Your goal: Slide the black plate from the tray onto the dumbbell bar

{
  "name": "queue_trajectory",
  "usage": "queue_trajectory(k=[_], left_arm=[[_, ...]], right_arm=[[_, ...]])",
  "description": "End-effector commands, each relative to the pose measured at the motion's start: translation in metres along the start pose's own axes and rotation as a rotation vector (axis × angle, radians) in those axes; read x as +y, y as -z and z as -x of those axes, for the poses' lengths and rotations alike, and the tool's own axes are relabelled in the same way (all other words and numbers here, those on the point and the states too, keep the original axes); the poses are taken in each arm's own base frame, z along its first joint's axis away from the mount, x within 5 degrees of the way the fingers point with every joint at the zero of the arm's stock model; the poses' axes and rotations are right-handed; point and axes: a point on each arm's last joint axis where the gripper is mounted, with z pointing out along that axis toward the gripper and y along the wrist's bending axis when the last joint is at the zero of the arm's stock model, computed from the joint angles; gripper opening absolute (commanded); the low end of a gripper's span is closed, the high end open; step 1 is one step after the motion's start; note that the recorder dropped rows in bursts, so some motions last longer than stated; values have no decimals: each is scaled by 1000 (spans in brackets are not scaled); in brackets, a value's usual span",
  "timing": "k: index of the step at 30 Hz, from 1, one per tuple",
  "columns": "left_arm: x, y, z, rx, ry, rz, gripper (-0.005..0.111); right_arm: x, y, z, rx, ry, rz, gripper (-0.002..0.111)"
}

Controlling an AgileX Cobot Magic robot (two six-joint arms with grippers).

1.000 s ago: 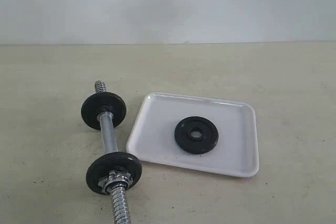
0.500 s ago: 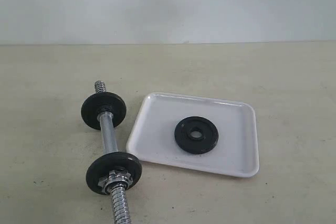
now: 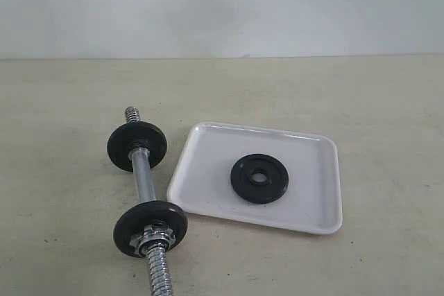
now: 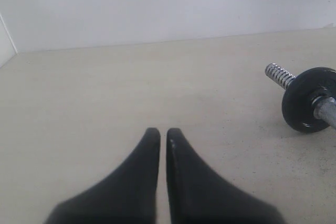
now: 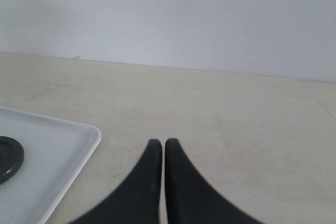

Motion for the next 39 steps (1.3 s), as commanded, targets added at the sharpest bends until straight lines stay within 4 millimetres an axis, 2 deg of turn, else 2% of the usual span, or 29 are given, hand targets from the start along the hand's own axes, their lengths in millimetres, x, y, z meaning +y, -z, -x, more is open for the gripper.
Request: queue_trajectory(k=[1, 5, 7, 11, 17, 19, 21, 26, 28, 32, 35, 38, 39], left_arm=[[0, 0, -1, 0, -7, -3, 4], [2, 0, -1, 0, -68, 17, 4], [5, 0, -1, 2, -187, 54, 4], [13, 1, 2, 5, -468, 143, 4], [12, 1, 4, -24, -486, 142, 4], [9, 1, 8, -76, -444, 120, 4], [5, 1, 15, -163, -326, 80, 4], [1, 6, 33, -379, 264, -36, 4], [2, 8, 37, -426, 409, -62, 4], [4, 12, 44, -518, 464, -83, 4], [5, 16, 51, -609, 461, -91, 4], [6, 22, 59, -719, 458, -101, 4], [7, 26, 63, -784, 455, -106, 4]], right_arm=[[0, 0, 1, -10, 0, 0, 0], [0, 0, 1, -10, 0, 0, 0], [0, 0, 1, -12, 0, 0, 0], [-1, 1, 11, -124, 0, -10, 0], [-2, 3, 23, -257, -2, -22, 0], [-2, 4, 25, -281, -4, -24, 0], [-2, 5, 28, -310, -4, -26, 0], [-3, 7, 35, -394, -4, -33, 0], [-3, 8, 37, -422, -26, -31, 0], [-4, 11, 42, -489, -147, -6, 0], [-5, 19, 54, -645, -190, 8, 0], [-6, 32, 69, -861, -207, 20, 0], [-7, 41, 75, -984, -199, 21, 0]])
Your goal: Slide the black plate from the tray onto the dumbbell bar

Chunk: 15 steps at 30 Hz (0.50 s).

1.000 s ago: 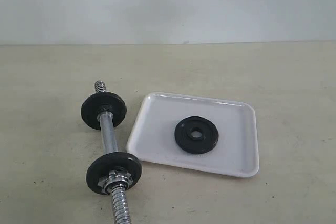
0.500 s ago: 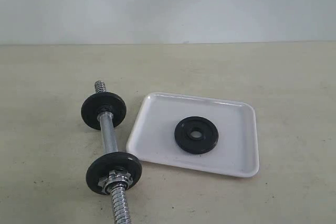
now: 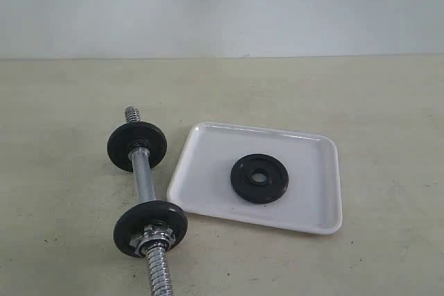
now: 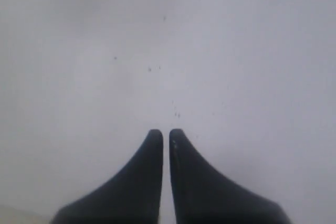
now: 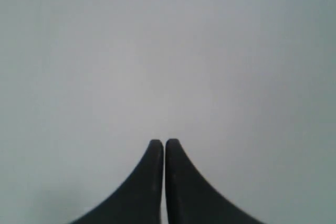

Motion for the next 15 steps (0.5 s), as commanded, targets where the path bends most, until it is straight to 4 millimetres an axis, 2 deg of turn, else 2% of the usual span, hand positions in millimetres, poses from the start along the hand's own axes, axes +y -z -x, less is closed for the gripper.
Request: queue_trajectory(k=[1, 4, 6, 7, 9, 11, 14, 15], left_arm=[[-5, 2, 17, -197, 24, -66, 4], [-10, 7, 31, -356, 12, -115, 4], [-14, 9, 34, -400, -40, -161, 4], [-17, 9, 33, -388, -82, -181, 4], [-34, 5, 36, -308, -361, -285, 4], [-39, 0, 38, -176, -503, -288, 4], [-31, -4, 50, -49, -332, -163, 4], [-28, -5, 55, -16, -303, -101, 4]], right_arm=[[3, 6, 31, -350, -24, 42, 0], [4, 6, 35, -372, 23, 35, 0], [5, -1, 45, -319, 94, 19, 0], [5, -4, 50, -286, 104, 15, 0], [7, -20, 65, -146, 116, 7, 0], [8, -37, 77, -40, 114, 2, 0], [9, -62, 82, 200, 112, -9, 0], [8, -72, 78, 348, 121, -15, 0]])
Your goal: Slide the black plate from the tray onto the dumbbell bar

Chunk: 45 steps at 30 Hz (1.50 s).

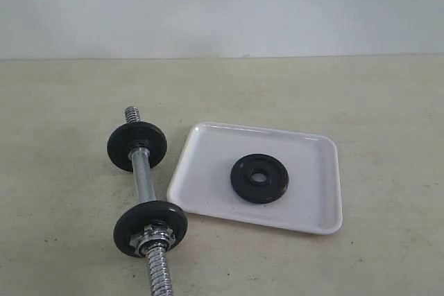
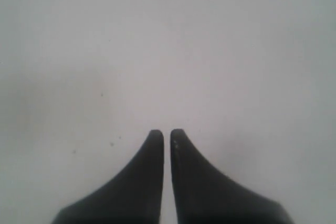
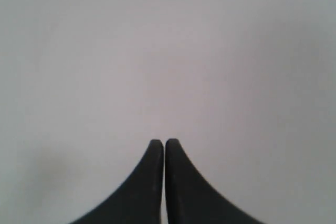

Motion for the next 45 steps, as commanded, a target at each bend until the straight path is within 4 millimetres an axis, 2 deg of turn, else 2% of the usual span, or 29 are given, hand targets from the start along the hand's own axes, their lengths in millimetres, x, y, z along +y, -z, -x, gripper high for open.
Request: queue_trajectory(k=[1, 4, 7, 10, 13, 15, 19, 25, 38, 45], left_arm=[[16, -2, 8, 156, 108, 156, 4], [24, -8, 16, 212, 81, 208, 4], [30, -20, 17, 287, 85, 238, 4], [34, -35, 6, 393, 91, 253, 4], [37, -46, -10, 501, 113, 264, 4], [36, -57, -24, 573, 126, 243, 4], [30, -71, -26, 499, 260, 177, 4], [26, -74, -21, 441, 275, 131, 4], [22, -77, -15, 376, 285, 75, 4], [27, -82, -40, 542, 278, 134, 4]], right_arm=[[0, -30, -8, 399, 20, 4, 0], [0, -49, -14, 604, 61, 20, 0], [1, -67, -29, 825, 101, 54, 0], [5, -80, -44, 986, 83, 115, 0], [12, -90, -57, 1057, 36, 186, 0], [18, -98, -65, 1062, -80, 192, 0], [19, -105, -64, 1003, -144, 171, 0], [16, -113, -60, 910, -137, 136, 0], [15, -115, -58, 878, -136, 123, 0], [14, -118, -56, 843, -151, 109, 0]])
